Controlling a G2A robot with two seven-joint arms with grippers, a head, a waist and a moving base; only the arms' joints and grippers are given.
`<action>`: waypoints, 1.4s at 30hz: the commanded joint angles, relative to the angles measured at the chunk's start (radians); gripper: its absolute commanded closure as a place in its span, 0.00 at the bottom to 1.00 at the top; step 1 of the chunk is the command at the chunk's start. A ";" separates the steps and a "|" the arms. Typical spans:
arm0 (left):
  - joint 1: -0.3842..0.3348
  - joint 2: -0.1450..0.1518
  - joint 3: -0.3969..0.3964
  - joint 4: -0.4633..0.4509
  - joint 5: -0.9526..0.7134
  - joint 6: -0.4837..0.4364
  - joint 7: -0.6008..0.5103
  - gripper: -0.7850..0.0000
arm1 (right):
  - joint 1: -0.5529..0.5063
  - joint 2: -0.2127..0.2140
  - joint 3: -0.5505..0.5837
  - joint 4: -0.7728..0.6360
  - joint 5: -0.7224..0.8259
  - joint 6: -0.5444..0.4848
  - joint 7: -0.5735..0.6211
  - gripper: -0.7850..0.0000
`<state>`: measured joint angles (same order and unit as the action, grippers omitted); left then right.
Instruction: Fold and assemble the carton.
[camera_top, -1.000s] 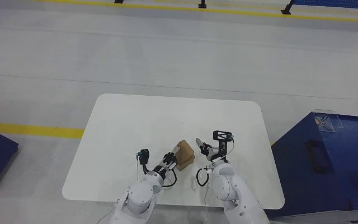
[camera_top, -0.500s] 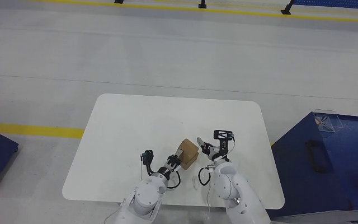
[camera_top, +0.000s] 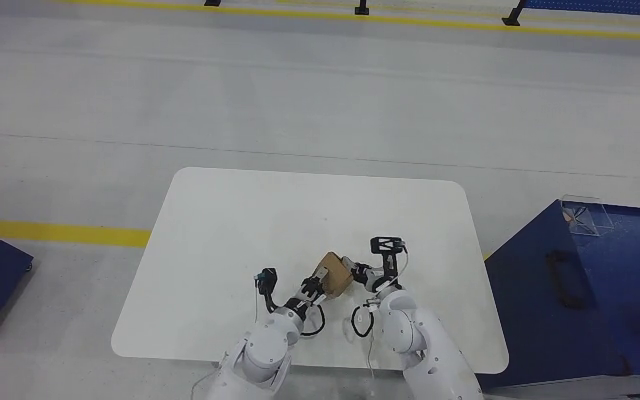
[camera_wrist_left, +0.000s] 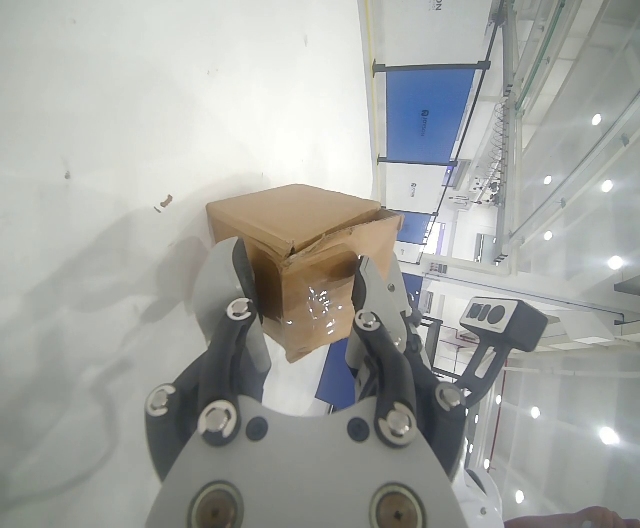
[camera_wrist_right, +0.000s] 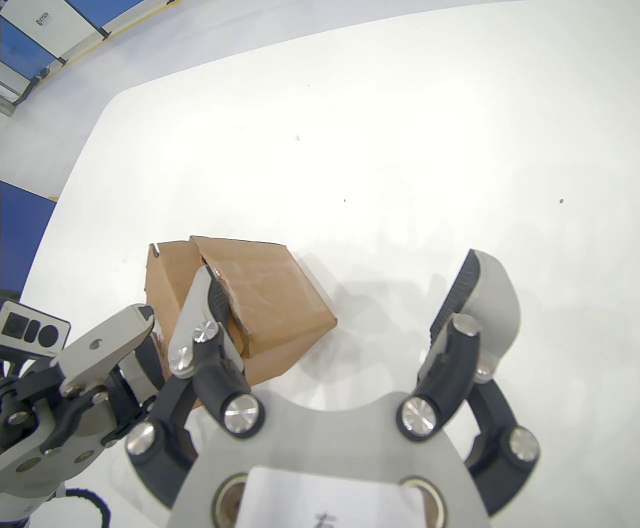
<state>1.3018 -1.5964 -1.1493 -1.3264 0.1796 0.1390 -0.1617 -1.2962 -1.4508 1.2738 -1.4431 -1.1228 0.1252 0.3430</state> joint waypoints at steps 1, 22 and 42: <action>-0.003 0.000 0.002 0.004 0.000 0.001 0.002 0.53 | 0.003 0.000 -0.002 0.007 0.001 0.004 0.001 0.00; -0.036 -0.005 0.055 0.012 0.012 0.050 0.047 0.50 | 0.055 0.008 0.048 0.023 0.046 0.027 0.050 0.00; -0.032 0.000 0.047 0.007 -0.006 0.047 0.047 0.51 | 0.162 0.001 -0.018 0.157 0.053 -0.010 0.088 0.00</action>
<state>1.2703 -1.5960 -1.1027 -1.3203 0.1748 0.1863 -0.1139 -1.1342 -1.4497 1.2561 -1.2872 -1.0713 0.1138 0.4316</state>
